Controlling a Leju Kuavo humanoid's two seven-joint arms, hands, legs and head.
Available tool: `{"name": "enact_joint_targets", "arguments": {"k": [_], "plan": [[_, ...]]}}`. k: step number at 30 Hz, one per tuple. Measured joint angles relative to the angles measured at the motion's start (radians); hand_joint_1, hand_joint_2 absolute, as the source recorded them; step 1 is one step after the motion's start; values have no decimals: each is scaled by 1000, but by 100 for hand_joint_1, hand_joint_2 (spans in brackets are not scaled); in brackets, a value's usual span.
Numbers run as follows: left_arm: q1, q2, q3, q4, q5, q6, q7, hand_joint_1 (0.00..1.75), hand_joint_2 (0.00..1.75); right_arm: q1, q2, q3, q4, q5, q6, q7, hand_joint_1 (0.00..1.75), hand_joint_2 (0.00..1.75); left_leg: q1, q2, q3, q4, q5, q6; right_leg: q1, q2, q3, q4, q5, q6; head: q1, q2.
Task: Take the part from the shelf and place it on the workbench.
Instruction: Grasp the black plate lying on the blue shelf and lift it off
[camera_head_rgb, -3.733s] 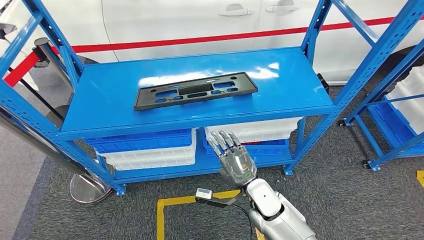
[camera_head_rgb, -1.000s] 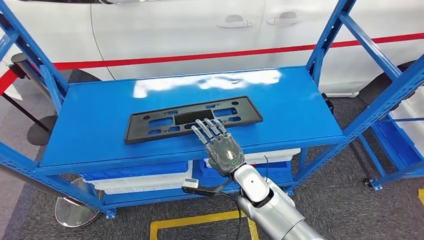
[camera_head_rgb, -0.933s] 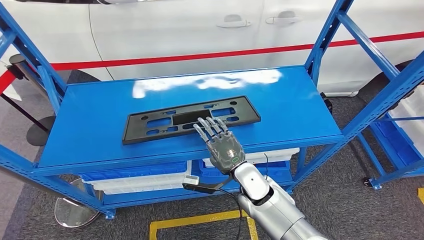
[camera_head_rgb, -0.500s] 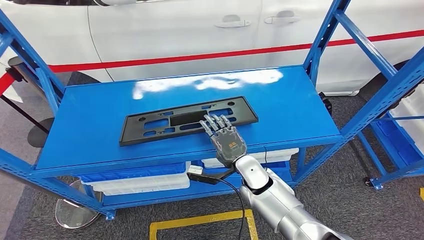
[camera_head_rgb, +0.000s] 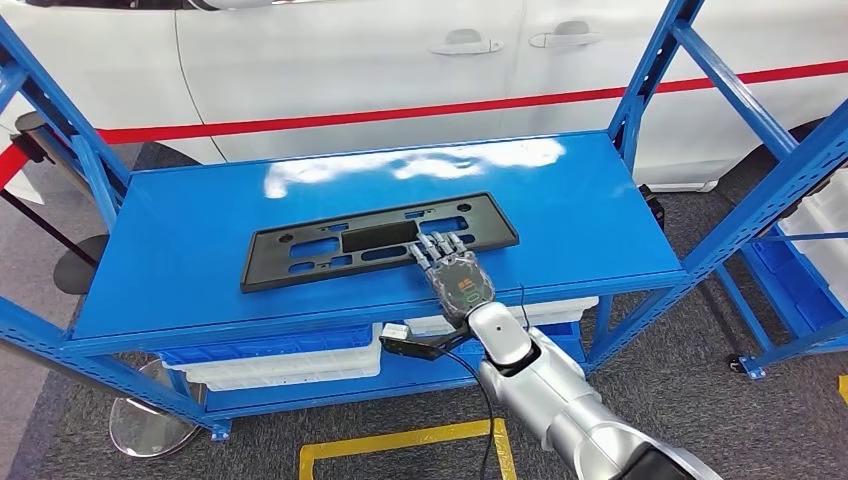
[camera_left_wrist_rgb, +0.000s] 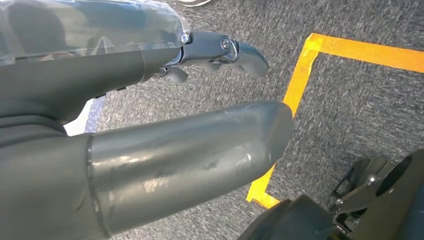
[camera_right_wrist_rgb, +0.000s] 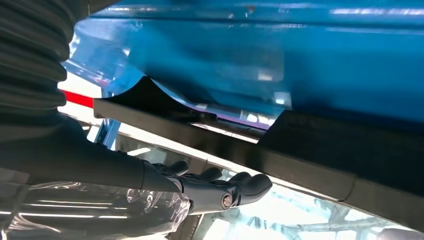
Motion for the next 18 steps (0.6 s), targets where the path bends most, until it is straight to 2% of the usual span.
{"name": "enact_joint_targets", "arguments": {"k": [4, 18], "plan": [[0, -1, 0, 0, 18, 0, -18, 0, 0, -19, 12, 0, 39, -1, -9, -7, 0, 175, 0, 0, 0, 0, 0, 0, 0, 0, 0, 0, 0, 0, 0, 0], [2, 1, 2, 0, 11, -3, 2, 0, 0, -55, 38, 0, 91, 9, -4, -10, 0, 175, 0, 0, 1, 0, 1, -1, 0, 1, 0, 0, 2, -1, 0, 0]]}}
